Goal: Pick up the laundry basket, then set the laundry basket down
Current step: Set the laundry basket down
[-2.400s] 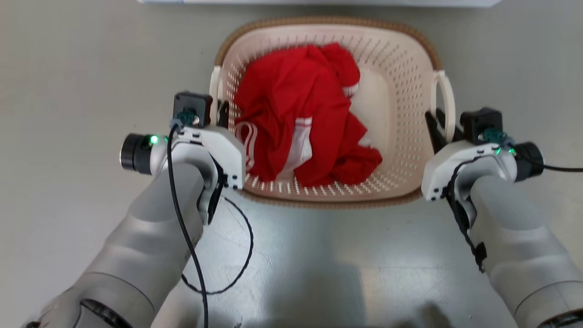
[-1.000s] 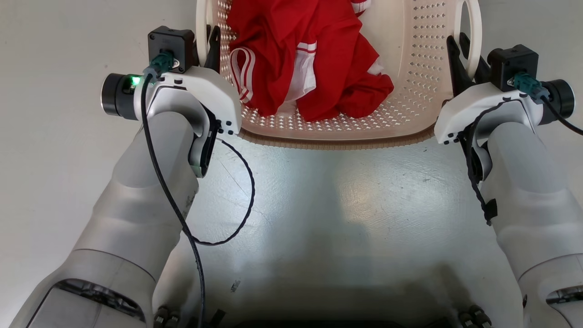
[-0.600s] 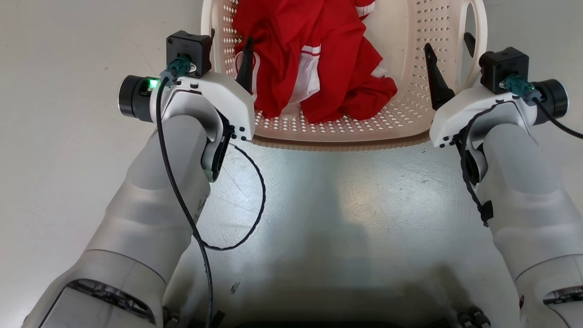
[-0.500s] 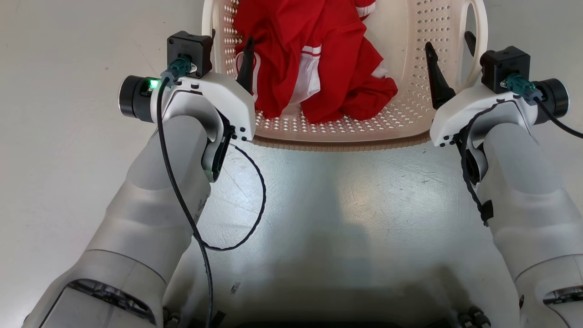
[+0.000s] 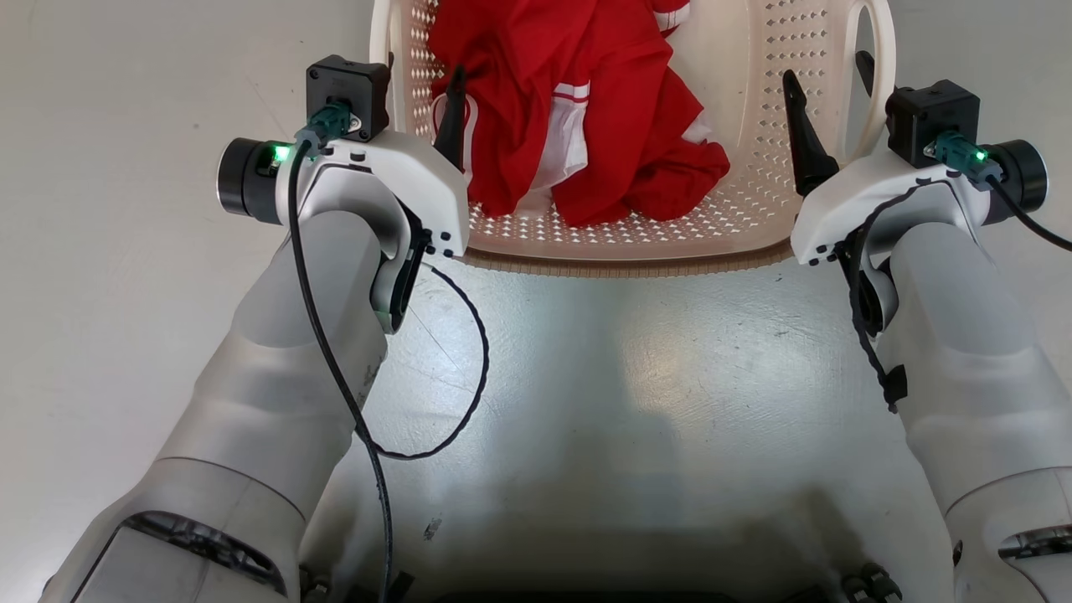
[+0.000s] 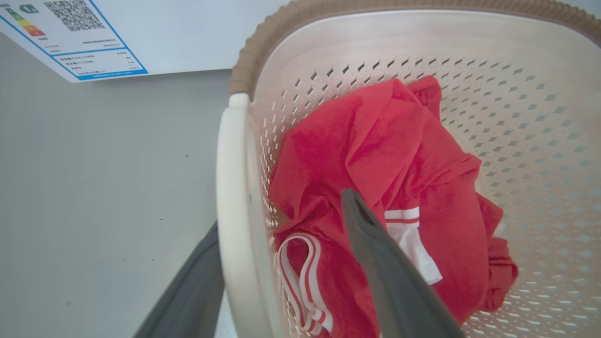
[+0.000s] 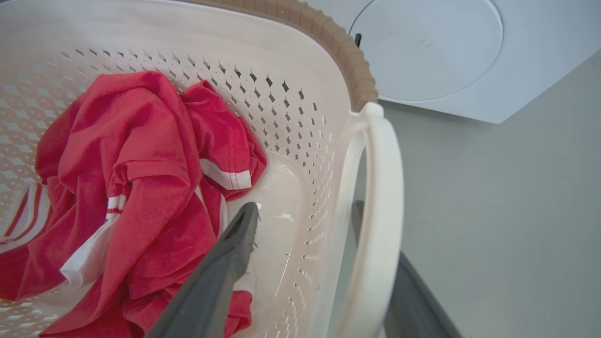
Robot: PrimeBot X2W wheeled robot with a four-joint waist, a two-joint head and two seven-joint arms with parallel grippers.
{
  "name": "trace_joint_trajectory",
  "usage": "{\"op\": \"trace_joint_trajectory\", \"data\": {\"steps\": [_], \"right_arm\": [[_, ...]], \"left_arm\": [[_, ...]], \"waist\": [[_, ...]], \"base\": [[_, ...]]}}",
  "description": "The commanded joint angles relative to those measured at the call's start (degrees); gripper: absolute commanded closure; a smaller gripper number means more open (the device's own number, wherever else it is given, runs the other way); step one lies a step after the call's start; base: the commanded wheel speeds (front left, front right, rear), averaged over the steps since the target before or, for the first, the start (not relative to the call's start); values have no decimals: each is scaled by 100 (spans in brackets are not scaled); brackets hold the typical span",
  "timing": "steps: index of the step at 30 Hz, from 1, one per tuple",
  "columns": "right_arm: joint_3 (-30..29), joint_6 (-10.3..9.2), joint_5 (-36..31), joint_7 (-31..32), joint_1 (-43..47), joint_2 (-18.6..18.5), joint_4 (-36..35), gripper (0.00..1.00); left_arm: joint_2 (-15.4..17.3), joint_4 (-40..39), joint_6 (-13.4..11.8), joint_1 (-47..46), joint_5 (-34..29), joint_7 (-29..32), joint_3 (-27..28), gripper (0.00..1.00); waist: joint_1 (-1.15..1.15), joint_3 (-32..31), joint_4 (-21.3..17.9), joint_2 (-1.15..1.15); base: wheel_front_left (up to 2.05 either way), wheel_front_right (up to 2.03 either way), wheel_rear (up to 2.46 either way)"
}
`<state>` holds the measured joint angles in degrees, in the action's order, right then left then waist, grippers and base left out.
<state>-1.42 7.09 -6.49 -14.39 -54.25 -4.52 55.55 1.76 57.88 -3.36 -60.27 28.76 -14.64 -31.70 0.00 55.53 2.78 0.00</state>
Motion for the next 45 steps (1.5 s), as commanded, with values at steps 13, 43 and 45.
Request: {"op": "trace_joint_trajectory", "data": {"steps": [13, 43, 45], "right_arm": [[-1, 40, -42, -61, 217, 164, -98, 0], [-409, 40, -127, -61, 395, 164, -268, 0], [-429, 40, -111, -61, 433, 164, -326, 0]], "left_arm": [[112, -20, -6, -26, -112, -36, 209, 0], [127, 35, 101, 221, -622, -36, 946, 0], [125, 17, 111, 273, -644, -36, 996, 0]], "waist": [[0, 21, -18, 0], [0, -269, -48, 0], [0, -341, -48, 0]], "base": [[0, 0, 0], [0, 0, 0], [0, 0, 0]]}}
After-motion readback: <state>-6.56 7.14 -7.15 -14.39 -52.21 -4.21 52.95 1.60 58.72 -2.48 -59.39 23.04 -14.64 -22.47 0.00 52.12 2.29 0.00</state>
